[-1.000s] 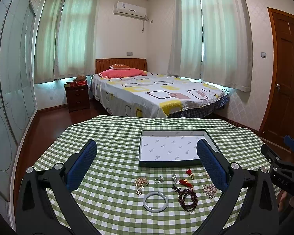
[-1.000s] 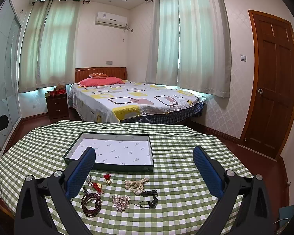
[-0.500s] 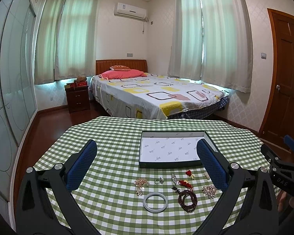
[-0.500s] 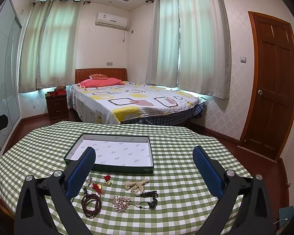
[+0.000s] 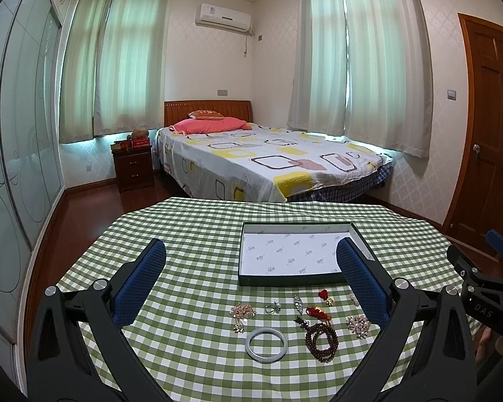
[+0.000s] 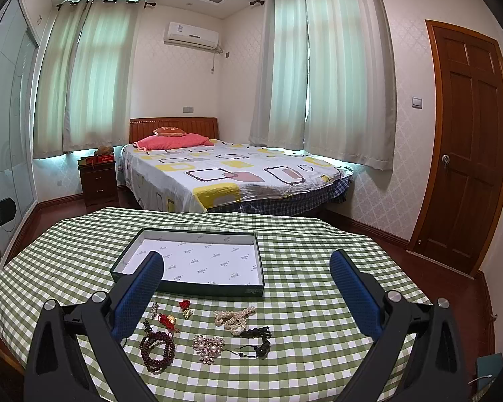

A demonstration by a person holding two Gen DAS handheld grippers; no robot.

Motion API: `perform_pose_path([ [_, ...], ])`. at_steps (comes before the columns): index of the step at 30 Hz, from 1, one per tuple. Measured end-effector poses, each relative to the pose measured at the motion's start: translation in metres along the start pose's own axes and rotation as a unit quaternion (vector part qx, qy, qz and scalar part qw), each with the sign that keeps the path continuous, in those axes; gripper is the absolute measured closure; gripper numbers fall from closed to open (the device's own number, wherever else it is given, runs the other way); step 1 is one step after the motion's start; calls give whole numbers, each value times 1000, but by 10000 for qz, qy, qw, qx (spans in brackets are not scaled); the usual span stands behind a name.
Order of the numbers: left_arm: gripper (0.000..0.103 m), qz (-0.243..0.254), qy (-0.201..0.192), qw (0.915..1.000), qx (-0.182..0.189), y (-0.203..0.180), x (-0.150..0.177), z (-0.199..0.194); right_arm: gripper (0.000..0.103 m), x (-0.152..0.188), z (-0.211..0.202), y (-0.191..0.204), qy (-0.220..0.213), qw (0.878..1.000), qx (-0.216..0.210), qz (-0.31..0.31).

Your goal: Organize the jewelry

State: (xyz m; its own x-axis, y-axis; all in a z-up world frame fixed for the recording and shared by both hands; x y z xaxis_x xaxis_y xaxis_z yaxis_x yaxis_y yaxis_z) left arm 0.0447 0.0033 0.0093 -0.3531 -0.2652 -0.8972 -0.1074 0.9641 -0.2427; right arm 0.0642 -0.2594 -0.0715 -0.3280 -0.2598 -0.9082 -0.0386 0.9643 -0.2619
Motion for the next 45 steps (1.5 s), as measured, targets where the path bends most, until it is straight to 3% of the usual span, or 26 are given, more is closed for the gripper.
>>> perform_pose_path([
  [33, 4, 3, 0, 10000, -2, 1, 14, 1, 6, 2, 1, 2, -2, 10000, -6, 6],
  [45, 4, 124, 277, 9995, -134, 18, 55, 51, 6, 35, 27, 8, -24, 9999, -141, 44],
])
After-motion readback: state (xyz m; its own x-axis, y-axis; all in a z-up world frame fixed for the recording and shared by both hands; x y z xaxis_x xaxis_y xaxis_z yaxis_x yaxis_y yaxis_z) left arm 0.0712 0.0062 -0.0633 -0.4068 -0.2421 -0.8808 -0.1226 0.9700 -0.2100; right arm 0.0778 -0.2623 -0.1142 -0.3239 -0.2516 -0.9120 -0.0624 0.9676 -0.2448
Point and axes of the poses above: each gripper's, at about its wrist camera, not at the fingertips, and z roughly the way its jaws point, y to its left, x to its underside, the point moved 6 cm from there along z, roughly the way its jaws point, and after that the axes turned 14 degrees about -z, right-handed, at the moved point
